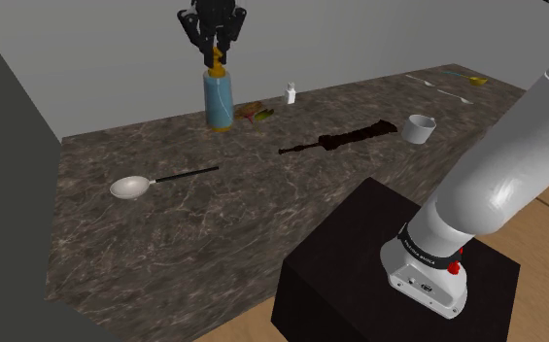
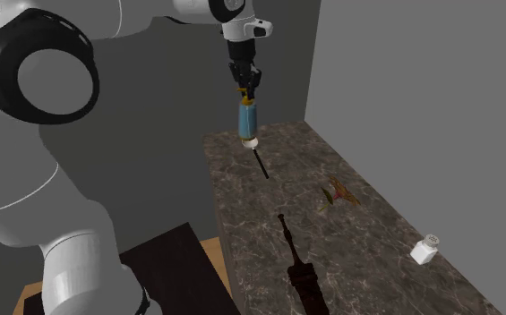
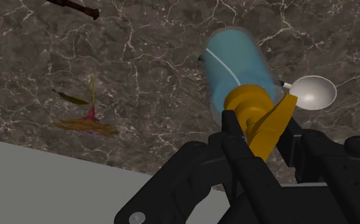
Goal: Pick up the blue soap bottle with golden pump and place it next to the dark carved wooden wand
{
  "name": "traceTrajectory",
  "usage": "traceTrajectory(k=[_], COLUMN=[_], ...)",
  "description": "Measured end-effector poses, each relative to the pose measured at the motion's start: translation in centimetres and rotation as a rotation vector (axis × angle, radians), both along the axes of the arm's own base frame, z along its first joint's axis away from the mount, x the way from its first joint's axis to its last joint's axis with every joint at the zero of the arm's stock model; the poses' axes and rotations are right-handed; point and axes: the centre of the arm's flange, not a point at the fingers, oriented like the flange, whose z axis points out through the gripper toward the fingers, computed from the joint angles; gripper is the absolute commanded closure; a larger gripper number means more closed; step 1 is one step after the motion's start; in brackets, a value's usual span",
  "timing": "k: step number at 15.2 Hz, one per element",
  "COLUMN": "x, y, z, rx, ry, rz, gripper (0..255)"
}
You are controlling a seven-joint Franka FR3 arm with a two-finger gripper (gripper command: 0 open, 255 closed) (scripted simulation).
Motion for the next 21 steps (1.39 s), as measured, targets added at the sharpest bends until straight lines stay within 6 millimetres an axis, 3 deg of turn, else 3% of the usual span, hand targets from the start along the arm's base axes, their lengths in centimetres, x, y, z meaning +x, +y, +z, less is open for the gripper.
traceTrajectory(k=[21], x=[4.0], y=[-26.7], z=[-4.2], rx=[0.001], ry=[0.000], rz=[0.001], gripper=[255])
